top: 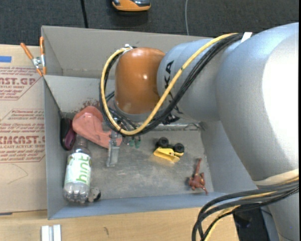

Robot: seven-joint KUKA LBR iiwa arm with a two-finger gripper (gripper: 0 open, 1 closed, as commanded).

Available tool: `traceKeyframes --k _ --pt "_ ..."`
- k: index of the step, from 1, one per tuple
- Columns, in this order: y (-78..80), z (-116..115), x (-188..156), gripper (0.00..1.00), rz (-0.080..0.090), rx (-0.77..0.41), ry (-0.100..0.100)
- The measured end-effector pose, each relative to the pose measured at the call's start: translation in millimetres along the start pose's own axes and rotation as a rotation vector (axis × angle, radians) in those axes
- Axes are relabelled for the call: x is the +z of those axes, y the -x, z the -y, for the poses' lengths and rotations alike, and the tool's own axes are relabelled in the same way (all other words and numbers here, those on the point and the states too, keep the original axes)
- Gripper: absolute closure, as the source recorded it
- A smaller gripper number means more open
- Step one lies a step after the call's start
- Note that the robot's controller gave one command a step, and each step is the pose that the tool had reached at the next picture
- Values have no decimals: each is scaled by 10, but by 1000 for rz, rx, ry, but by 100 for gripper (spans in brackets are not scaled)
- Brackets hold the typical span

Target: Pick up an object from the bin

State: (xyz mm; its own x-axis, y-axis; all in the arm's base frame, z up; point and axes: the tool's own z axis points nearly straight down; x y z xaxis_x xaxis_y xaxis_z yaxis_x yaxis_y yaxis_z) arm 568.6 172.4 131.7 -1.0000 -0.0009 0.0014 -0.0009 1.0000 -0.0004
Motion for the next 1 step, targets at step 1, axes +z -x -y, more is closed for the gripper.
traceKeyframes --k 1 --pt "6 10 -33 0 2 1 0"
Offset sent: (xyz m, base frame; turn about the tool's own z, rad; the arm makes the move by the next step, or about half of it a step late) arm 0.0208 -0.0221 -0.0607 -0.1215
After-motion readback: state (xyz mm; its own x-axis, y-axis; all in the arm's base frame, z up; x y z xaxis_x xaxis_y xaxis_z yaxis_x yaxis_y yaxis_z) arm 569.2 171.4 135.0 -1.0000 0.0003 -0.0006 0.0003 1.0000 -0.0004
